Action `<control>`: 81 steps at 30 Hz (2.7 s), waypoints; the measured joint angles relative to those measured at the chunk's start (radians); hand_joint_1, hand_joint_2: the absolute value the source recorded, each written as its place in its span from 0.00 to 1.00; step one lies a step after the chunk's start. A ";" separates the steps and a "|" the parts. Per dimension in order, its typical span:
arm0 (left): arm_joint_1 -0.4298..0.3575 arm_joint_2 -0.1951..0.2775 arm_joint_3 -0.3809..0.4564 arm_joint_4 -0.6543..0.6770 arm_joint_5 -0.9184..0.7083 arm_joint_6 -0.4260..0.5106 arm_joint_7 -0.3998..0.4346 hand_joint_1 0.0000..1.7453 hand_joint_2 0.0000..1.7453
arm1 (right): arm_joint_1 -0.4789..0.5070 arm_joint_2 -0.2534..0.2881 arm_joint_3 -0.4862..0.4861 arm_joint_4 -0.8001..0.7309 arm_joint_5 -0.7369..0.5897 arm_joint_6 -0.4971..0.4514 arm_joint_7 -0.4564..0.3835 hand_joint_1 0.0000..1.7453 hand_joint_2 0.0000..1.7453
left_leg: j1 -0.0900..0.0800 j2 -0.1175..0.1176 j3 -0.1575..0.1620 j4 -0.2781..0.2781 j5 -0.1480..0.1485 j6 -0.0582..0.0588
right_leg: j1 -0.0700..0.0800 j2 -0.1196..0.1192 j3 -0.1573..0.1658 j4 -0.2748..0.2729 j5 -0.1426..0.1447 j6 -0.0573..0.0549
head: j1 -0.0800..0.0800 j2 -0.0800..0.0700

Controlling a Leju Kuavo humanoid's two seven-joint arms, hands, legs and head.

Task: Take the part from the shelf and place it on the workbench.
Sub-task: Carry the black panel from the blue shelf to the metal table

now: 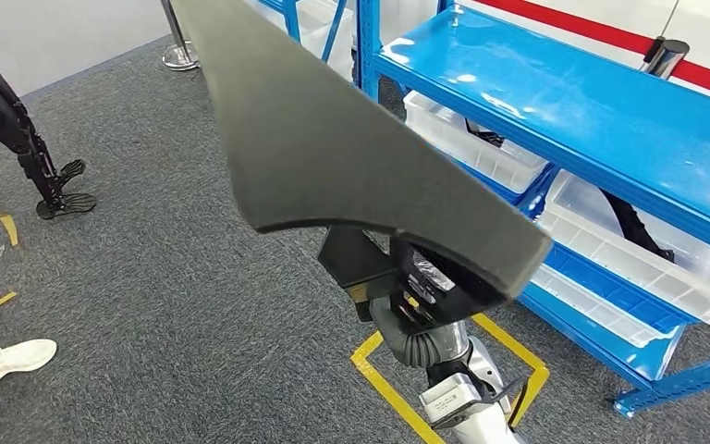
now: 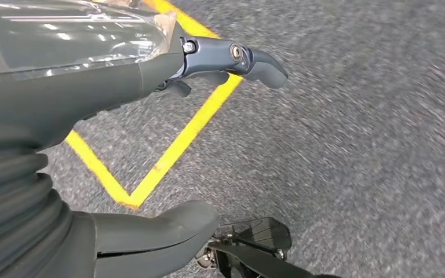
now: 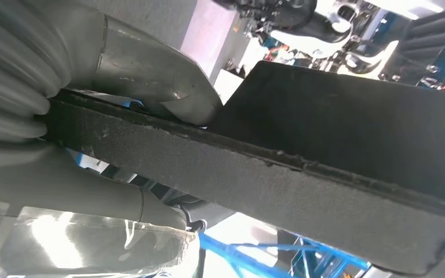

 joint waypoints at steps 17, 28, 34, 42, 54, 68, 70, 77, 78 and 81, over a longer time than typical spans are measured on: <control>-0.035 0.025 -0.001 -0.001 -0.023 -0.066 0.072 0.00 1.00 | 0.001 0.024 -0.029 -0.027 0.044 -0.002 0.001 1.00 1.00 | -0.016 -0.080 0.136 -0.267 0.103 0.054 | 0.019 0.074 -0.071 0.115 -0.037 0.027 | 0.010 0.000; -0.039 0.013 -0.001 -0.003 -0.017 -0.053 0.072 0.00 1.00 | -0.045 0.040 -0.046 -0.014 0.001 0.024 -0.012 1.00 1.00 | -0.003 -0.016 -0.007 -0.006 -0.018 0.001 | 0.009 0.027 0.003 -0.035 0.030 -0.017 | -0.001 0.000; -0.043 0.010 -0.001 -0.005 -0.032 -0.055 0.059 0.00 1.00 | -0.042 0.048 -0.050 -0.004 -0.002 0.017 -0.025 1.00 1.00 | 0.018 0.056 0.111 -0.239 0.108 -0.017 | 0.012 -0.027 0.015 -0.032 0.013 0.007 | 0.000 0.000; -0.047 0.012 -0.001 -0.006 -0.033 -0.054 0.048 0.00 1.00 | -0.033 0.053 -0.056 -0.005 0.002 0.013 -0.032 1.00 1.00 | 0.002 -0.011 0.127 -0.279 0.119 0.049 | 0.010 0.032 -0.075 0.164 -0.090 0.022 | 0.012 0.000; -0.029 0.011 -0.001 -0.004 -0.035 -0.065 0.047 0.00 1.00 | -0.029 0.055 -0.061 -0.005 0.006 0.017 -0.022 1.00 1.00 | -0.005 -0.103 0.110 -0.256 0.107 0.019 | 0.007 0.078 -0.018 -0.022 0.033 0.006 | 0.011 0.000; -0.036 0.016 0.014 -0.006 0.002 -0.045 0.025 0.00 1.00 | -0.017 0.061 -0.077 -0.035 0.026 0.011 -0.012 1.00 1.00 | -0.006 0.037 0.128 -0.269 0.103 0.028 | 0.022 -0.055 0.007 -0.026 0.005 0.015 | 0.010 0.000; -0.035 0.016 0.020 -0.006 0.012 -0.039 0.016 0.00 1.00 | -0.014 0.062 -0.082 -0.045 0.029 0.011 -0.005 1.00 1.00 | -0.003 0.017 0.137 -0.283 0.111 0.042 | 0.020 -0.028 -0.006 0.013 -0.019 0.019 | 0.011 0.000; -0.024 0.014 0.049 -0.005 0.029 -0.029 0.017 0.00 1.00 | 0.004 0.053 -0.131 -0.055 0.023 -0.006 -0.021 1.00 1.00 | -0.001 -0.068 0.141 -0.284 0.114 0.049 | 0.004 0.052 -0.111 0.186 -0.059 0.039 | 0.016 0.000; -0.020 0.014 0.051 -0.004 0.029 -0.030 0.023 0.00 1.00 | 0.005 0.052 -0.139 -0.058 0.022 -0.009 -0.024 1.00 1.00 | 0.000 -0.081 0.140 -0.280 0.112 0.045 | -0.002 0.066 -0.078 0.111 -0.027 0.050 | 0.016 0.000; -0.009 0.019 0.057 -0.003 0.028 -0.031 0.035 0.00 1.00 | 0.013 0.050 -0.153 -0.066 0.021 -0.014 -0.028 1.00 1.00 | -0.003 -0.107 0.132 -0.267 0.106 0.028 | -0.004 0.090 -0.029 0.000 0.016 0.041 | 0.015 0.000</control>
